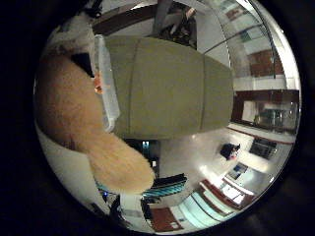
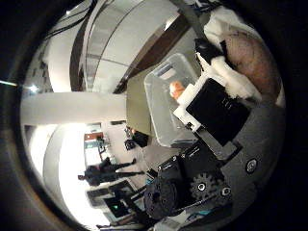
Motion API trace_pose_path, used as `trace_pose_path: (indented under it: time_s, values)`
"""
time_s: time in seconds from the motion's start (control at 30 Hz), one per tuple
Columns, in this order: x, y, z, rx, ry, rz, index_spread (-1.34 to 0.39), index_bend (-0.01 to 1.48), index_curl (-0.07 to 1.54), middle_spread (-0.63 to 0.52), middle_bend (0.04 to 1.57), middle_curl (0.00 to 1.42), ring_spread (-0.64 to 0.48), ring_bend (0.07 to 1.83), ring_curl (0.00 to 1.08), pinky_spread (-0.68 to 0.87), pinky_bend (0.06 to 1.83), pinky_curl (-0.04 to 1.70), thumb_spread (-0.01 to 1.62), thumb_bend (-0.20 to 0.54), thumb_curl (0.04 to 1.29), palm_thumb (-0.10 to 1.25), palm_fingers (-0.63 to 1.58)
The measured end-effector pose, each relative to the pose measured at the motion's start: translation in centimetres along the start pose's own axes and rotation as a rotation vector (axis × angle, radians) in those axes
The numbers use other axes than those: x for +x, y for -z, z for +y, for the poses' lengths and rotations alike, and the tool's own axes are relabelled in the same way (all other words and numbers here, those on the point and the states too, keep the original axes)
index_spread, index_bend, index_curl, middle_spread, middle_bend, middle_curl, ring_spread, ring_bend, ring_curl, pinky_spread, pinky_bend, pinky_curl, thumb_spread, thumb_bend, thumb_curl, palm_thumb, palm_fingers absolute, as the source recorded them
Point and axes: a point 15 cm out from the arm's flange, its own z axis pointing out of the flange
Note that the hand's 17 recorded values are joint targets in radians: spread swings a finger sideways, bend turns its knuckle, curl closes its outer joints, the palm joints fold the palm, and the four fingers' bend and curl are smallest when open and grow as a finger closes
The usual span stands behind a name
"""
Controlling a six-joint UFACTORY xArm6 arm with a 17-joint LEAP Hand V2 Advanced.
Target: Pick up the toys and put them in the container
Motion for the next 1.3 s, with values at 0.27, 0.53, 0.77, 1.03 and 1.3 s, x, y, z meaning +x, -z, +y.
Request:
trace_pose_path:
  time_s: [0.27, 0.53, 0.77, 1.03, 1.3]
  values:
    - [-8.4, -2.5, -0.1, -0.007, 0.084, -0.006, -0.30, 0.98, 0.99, -0.16, 1.27, 0.87, -0.27, 1.28, 0.91, -0.18, 1.39, 0.93, 0.90, -0.015, 0.75, 1.09, 1.08]
    - [-15.1, -5.0, -0.2, 0.021, 0.162, -0.011, -0.31, 0.98, 1.00, -0.16, 1.27, 0.87, -0.27, 1.28, 0.91, -0.19, 1.38, 0.95, 0.90, -0.015, 0.75, 1.09, 1.08]
    - [-17.8, -6.4, -1.3, 0.071, 0.195, -0.018, -0.31, 0.97, 1.00, -0.17, 1.27, 0.87, -0.27, 1.28, 0.91, -0.19, 1.38, 0.95, 0.91, -0.018, 0.75, 1.08, 1.08]
    - [-16.3, -8.8, -0.5, 0.103, 0.197, 0.003, -0.38, 0.61, 0.96, -0.22, 1.06, 0.84, -0.28, 1.25, 0.81, -0.29, 1.33, 0.83, 0.92, -0.039, 0.64, 0.85, 0.77]
    - [-15.6, -9.4, -0.3, 0.180, 0.304, 0.031, -0.40, 0.45, 0.74, -0.15, 0.61, 0.63, -0.16, 0.77, 0.57, -0.11, 0.90, 0.66, 1.08, -0.029, 0.51, 0.75, -0.04]
